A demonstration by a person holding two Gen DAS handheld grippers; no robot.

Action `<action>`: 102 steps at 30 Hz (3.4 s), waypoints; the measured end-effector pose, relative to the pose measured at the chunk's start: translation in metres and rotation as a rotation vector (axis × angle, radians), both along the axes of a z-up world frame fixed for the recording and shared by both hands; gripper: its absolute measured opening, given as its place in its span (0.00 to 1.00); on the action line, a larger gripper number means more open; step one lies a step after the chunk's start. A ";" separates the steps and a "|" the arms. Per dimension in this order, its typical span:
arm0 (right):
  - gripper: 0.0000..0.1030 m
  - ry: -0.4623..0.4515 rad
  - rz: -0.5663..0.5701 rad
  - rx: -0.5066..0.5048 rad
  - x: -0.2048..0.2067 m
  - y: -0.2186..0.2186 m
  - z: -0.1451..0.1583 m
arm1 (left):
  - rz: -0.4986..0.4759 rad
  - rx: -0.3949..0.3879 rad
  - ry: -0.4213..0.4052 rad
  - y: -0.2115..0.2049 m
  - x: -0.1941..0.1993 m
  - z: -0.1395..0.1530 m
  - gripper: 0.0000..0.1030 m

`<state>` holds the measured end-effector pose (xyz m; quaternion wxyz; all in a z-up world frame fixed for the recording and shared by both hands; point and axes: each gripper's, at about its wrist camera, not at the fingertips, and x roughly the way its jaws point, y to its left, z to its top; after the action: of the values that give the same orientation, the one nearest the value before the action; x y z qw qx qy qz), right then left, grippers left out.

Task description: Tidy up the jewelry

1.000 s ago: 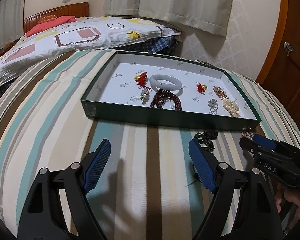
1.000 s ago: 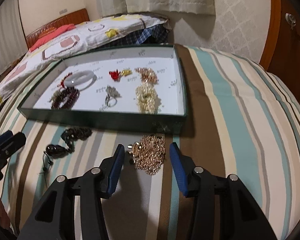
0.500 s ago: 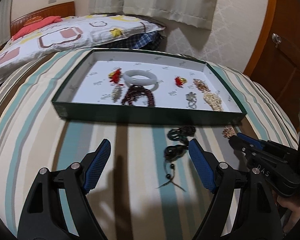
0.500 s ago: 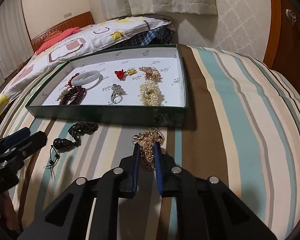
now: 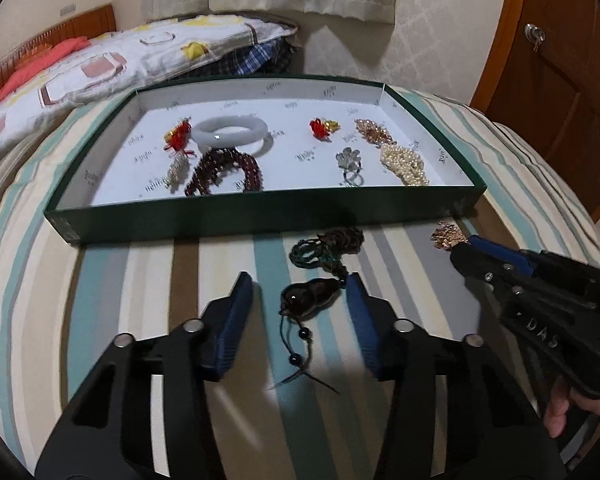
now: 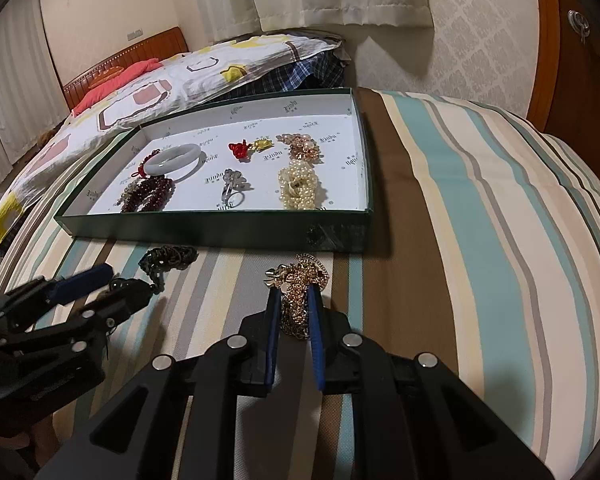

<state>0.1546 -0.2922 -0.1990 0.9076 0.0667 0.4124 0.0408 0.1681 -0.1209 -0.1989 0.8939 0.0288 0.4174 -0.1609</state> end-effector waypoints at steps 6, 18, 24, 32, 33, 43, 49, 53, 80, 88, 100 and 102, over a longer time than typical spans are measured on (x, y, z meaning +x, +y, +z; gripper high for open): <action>0.14 -0.001 0.000 0.001 0.000 0.000 0.000 | -0.016 0.004 -0.007 0.002 -0.001 0.000 0.26; 0.11 -0.039 0.010 0.008 -0.008 0.003 0.008 | 0.008 -0.021 -0.024 0.016 -0.006 0.005 0.26; 0.11 -0.050 0.012 0.009 -0.010 0.005 0.010 | 0.028 -0.036 -0.028 0.025 -0.007 0.009 0.26; 0.11 -0.040 0.008 0.012 -0.010 0.005 0.009 | 0.028 -0.038 0.013 0.029 -0.007 0.001 0.26; 0.11 -0.038 0.007 0.012 -0.009 0.005 0.009 | 0.026 -0.034 0.006 0.028 -0.007 0.002 0.27; 0.42 -0.054 -0.015 0.001 -0.009 0.004 0.007 | 0.007 -0.019 0.004 0.024 -0.009 0.001 0.47; 0.46 -0.024 -0.002 -0.008 -0.004 0.006 0.002 | -0.042 0.072 -0.039 0.016 -0.015 -0.001 0.29; 0.40 -0.012 0.017 -0.042 -0.005 0.011 -0.001 | -0.042 0.071 -0.043 0.016 -0.015 -0.001 0.22; 0.09 -0.150 0.044 0.047 -0.015 0.014 0.048 | 0.063 -0.087 -0.156 0.046 -0.013 0.057 0.22; 0.09 -0.221 0.038 0.056 -0.006 0.012 0.073 | 0.093 -0.119 -0.206 0.056 -0.003 0.082 0.22; 0.09 -0.316 0.045 0.051 0.034 0.013 0.103 | 0.126 -0.142 -0.302 0.057 0.037 0.115 0.22; 0.09 -0.324 0.042 0.054 0.043 0.012 0.104 | 0.133 -0.140 -0.310 0.057 0.047 0.116 0.22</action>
<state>0.1975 -0.2805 -0.0948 0.9591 0.0751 0.2608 0.0810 0.2155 -0.0639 -0.0827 0.9560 -0.0366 0.2634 -0.1237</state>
